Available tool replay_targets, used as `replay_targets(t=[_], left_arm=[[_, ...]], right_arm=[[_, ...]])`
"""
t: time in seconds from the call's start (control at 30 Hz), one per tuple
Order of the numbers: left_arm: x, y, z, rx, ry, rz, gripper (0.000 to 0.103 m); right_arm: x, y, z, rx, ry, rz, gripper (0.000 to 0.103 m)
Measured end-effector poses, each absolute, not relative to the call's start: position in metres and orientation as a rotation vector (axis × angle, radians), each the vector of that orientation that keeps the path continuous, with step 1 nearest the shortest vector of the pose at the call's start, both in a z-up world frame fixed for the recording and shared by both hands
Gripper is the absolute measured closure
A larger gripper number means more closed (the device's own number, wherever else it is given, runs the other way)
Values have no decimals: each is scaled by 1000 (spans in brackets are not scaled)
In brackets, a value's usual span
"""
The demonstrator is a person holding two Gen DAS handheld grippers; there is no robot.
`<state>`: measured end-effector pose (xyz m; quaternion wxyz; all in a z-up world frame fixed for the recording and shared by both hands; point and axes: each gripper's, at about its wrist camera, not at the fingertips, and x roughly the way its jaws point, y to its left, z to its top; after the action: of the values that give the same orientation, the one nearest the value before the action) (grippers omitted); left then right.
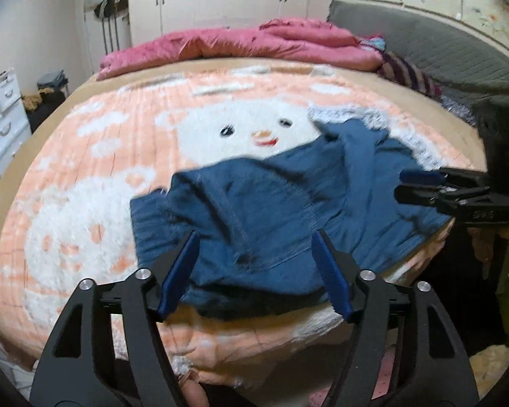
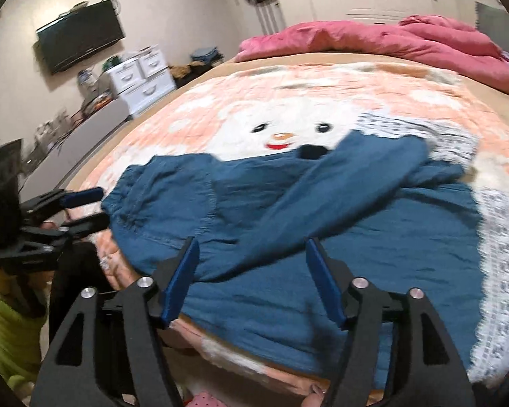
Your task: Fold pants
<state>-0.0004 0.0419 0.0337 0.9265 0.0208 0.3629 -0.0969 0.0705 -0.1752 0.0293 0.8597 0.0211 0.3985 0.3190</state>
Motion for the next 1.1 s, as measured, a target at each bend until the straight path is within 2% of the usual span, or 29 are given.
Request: replay_targets(t=[0.27, 0.57, 0.77, 0.9, 0.93, 1.1], left_arm=[[24, -8, 29, 17, 785, -365, 37], [75, -63, 2, 30, 874, -485, 38], [114, -71, -19, -26, 956, -500, 54], [133, -74, -29, -54, 998, -488, 88], [136, -74, -32, -66, 1008, -483, 93], [138, -70, -35, -151, 978, -542, 99]], right_arm=[[72, -206, 37, 70, 814, 564, 22], [89, -240, 41, 92, 809, 447, 19], [112, -247, 44, 62, 817, 405, 18], [136, -238, 44, 30, 831, 400, 18], [143, -235, 44, 23, 836, 407, 18], [184, -209, 39, -43, 875, 391, 18]])
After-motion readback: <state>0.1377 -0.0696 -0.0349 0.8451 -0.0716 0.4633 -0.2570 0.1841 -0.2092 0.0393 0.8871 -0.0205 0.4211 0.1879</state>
